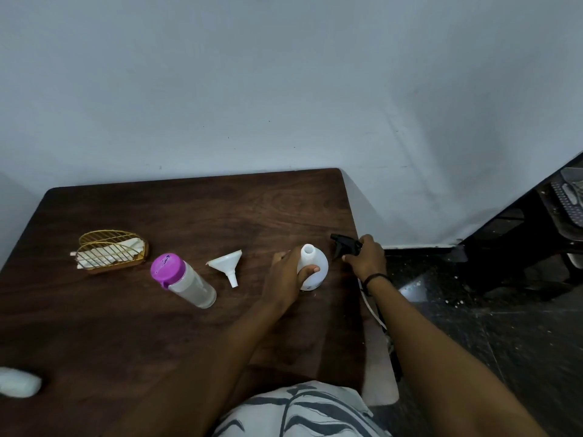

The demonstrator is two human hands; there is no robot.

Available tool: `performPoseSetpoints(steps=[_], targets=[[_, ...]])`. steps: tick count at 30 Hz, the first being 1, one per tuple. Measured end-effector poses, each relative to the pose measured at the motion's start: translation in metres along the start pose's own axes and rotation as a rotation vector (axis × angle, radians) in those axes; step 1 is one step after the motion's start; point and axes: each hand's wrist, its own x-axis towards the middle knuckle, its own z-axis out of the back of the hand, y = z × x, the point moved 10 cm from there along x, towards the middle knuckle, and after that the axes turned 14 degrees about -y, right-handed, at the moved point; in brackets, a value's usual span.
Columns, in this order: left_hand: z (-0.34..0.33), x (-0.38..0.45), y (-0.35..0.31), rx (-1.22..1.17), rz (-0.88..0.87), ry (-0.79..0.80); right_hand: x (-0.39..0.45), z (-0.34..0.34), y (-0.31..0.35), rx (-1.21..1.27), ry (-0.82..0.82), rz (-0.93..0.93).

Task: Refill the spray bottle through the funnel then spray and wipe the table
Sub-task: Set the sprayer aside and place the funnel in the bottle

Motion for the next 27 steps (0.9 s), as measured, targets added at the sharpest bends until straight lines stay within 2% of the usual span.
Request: performPoseSetpoints(steps=[21, 24, 27], targets=[[-0.003, 0.001, 0.002, 0.019, 0.002, 0.024, -0.001, -0.009, -0.006, -0.018, 0.045, -0.022], [-0.002, 0.002, 0.001, 0.011, 0.001, 0.015, -0.004, 0.008, 0.003, -0.101, -0.064, 0.058], [0.000, 0.002, -0.001, 0.000, -0.018, 0.017, -0.019, 0.026, 0.028, -0.027, -0.190, 0.177]])
